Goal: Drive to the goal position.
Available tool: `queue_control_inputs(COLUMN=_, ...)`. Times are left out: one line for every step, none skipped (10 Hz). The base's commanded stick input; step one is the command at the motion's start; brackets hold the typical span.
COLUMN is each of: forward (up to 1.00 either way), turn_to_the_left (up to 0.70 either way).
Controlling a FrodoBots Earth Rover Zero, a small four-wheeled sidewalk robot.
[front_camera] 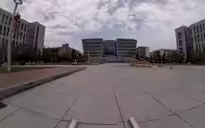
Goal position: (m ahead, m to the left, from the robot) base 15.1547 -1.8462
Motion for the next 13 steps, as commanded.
queue_control_inputs(forward=0.7, turn_to_the_left=-0.31)
queue_control_inputs(forward=0.7, turn_to_the_left=-0.21)
queue_control_inputs(forward=0.7, turn_to_the_left=-0.11)
queue_control_inputs(forward=0.7, turn_to_the_left=-0.02)
queue_control_inputs(forward=0.7, turn_to_the_left=0.0)
queue_control_inputs(forward=0.7, turn_to_the_left=0.0)
queue_control_inputs(forward=0.7, turn_to_the_left=0.0)
queue_control_inputs(forward=0.7, turn_to_the_left=0.0)
queue_control_inputs(forward=0.7, turn_to_the_left=0.24)
queue_control_inputs(forward=0.7, turn_to_the_left=0.35)
queue_control_inputs(forward=0.7, turn_to_the_left=0.35)
queue_control_inputs(forward=0.7, turn_to_the_left=0.35)
queue_control_inputs(forward=0.7, turn_to_the_left=0.35)
